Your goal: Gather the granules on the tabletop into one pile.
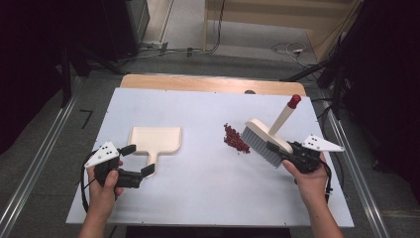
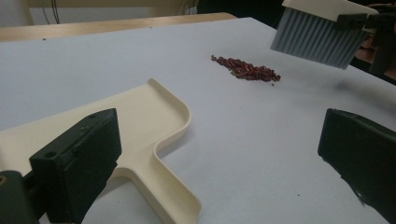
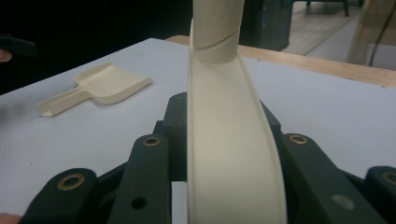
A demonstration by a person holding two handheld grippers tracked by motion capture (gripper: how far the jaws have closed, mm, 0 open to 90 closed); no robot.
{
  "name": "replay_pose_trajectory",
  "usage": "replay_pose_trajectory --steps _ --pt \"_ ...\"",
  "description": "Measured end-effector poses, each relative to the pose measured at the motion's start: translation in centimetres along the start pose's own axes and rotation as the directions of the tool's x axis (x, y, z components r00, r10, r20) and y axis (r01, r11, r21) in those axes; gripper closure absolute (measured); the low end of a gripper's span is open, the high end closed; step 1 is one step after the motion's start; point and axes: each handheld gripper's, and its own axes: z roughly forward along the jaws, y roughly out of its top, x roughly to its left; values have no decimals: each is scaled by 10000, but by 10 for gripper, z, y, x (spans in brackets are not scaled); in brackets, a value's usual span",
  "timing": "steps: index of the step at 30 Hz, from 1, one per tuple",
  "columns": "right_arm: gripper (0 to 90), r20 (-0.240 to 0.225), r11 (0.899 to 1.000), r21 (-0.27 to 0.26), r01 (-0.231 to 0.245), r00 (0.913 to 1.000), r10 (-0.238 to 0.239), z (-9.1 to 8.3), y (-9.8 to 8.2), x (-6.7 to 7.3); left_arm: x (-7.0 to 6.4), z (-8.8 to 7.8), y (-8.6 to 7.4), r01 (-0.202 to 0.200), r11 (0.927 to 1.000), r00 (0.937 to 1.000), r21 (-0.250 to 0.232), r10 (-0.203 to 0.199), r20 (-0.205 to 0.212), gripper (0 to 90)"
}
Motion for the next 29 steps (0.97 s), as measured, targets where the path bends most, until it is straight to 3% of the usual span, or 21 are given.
replay_pose_trajectory --steps 7,10,14,21,29 --pt "657 745 9990 -67 -446 9962 450 -26 -10 -9 3 -9 -3 -154 9995 9999 -269 156 44 0" --pt "657 1039 9985 -40 -554 9930 555 -32 -13 -14 7 -16 -7 -7 9986 10000 -521 12 93 0" --pt "657 1385 9963 78 -858 9868 839 -41 -16 -20 11 -22 -9 -211 9979 9996 -618 200 -175 0" --pt "657 1640 9921 -94 -1253 9785 1251 -45 -23 -27 13 -22 -10 -201 9976 9988 -666 171 -452 0" --pt "656 1611 9927 -44 -1203 9797 1195 -43 -24 -28 13 -17 -10 -264 9986 9987 -460 243 -455 0"
